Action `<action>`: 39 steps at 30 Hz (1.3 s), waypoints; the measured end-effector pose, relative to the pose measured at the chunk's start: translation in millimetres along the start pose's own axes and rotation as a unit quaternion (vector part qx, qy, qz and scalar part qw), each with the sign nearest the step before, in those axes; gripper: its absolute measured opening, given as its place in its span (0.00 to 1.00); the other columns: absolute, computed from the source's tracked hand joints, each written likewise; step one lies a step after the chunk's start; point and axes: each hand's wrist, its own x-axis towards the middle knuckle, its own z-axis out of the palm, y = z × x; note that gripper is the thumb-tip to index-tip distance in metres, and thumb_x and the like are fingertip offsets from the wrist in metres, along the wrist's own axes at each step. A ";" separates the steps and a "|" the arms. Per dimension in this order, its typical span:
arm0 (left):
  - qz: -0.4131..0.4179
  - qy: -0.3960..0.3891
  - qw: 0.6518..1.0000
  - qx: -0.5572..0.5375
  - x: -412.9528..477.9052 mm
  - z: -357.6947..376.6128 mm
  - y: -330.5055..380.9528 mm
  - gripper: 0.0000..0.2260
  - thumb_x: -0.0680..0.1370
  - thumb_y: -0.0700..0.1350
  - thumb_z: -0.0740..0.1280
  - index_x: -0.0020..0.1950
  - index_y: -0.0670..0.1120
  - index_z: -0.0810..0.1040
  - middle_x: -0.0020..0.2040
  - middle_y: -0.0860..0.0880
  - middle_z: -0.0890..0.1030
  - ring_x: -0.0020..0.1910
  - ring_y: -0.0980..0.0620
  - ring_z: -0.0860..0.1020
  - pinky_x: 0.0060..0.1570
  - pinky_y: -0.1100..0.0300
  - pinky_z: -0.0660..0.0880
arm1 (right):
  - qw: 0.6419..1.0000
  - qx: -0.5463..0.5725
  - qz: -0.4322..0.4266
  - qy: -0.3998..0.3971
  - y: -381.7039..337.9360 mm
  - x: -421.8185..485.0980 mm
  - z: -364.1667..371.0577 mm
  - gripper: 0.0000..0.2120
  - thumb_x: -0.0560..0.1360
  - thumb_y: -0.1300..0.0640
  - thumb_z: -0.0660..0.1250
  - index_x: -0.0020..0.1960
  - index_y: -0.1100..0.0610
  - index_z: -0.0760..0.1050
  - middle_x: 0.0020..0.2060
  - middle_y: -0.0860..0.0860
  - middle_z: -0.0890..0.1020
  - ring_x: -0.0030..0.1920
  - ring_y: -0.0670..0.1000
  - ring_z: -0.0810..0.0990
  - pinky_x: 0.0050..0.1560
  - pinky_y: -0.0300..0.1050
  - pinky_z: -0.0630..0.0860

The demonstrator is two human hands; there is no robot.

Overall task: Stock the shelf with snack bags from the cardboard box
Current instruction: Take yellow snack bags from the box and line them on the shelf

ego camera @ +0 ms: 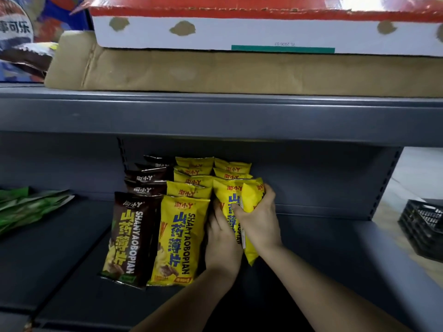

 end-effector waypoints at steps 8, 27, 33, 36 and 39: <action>-0.022 0.000 0.999 -0.049 3.0 -2.0 -2.9 0.41 0.70 0.40 0.71 0.77 0.45 0.49 0.73 0.46 0.62 0.73 0.47 0.59 0.72 0.52 0.59 | 0.998 0.027 -0.045 -0.032 8.8 -5.2 -5.7 0.40 0.70 0.45 0.73 0.74 0.49 0.54 0.69 0.49 0.69 0.65 0.52 0.73 0.60 0.50 0.74; 0.168 -0.054 0.967 -0.183 -27.8 -51.6 28.1 0.31 0.76 0.41 0.65 0.76 0.46 0.56 0.72 0.53 0.65 0.72 0.61 0.60 0.71 0.64 0.59 | 0.984 0.166 -0.019 -0.060 -10.4 -30.7 -7.0 0.53 0.59 0.30 0.69 0.76 0.46 0.49 0.72 0.49 0.66 0.72 0.49 0.64 0.72 0.52 0.65; 0.074 -0.104 0.947 -0.295 -21.1 -62.0 16.9 0.32 0.69 0.41 0.61 0.71 0.63 0.60 0.64 0.57 0.73 0.64 0.57 0.72 0.64 0.53 0.71 | 0.983 0.152 0.000 -0.101 -5.1 -21.7 -19.5 0.33 0.69 0.48 0.75 0.66 0.52 0.62 0.57 0.47 0.76 0.59 0.47 0.76 0.55 0.39 0.73; 0.037 -0.046 0.980 -0.192 -27.3 -53.1 14.2 0.36 0.71 0.34 0.61 0.77 0.48 0.52 0.72 0.48 0.64 0.72 0.50 0.62 0.74 0.50 0.59 | 0.986 0.148 -0.009 -0.075 -9.7 -23.9 -11.3 0.26 0.69 0.51 0.75 0.57 0.51 0.61 0.50 0.45 0.77 0.50 0.43 0.77 0.42 0.27 0.72; 0.064 0.060 0.996 -0.007 -40.9 -43.7 21.6 0.33 0.75 0.37 0.66 0.76 0.38 0.54 0.72 0.37 0.63 0.72 0.41 0.63 0.70 0.52 0.63 | 0.986 0.168 -0.008 -0.016 -11.6 -27.2 4.7 0.25 0.69 0.53 0.76 0.56 0.53 0.62 0.51 0.49 0.79 0.50 0.46 0.80 0.40 0.26 0.72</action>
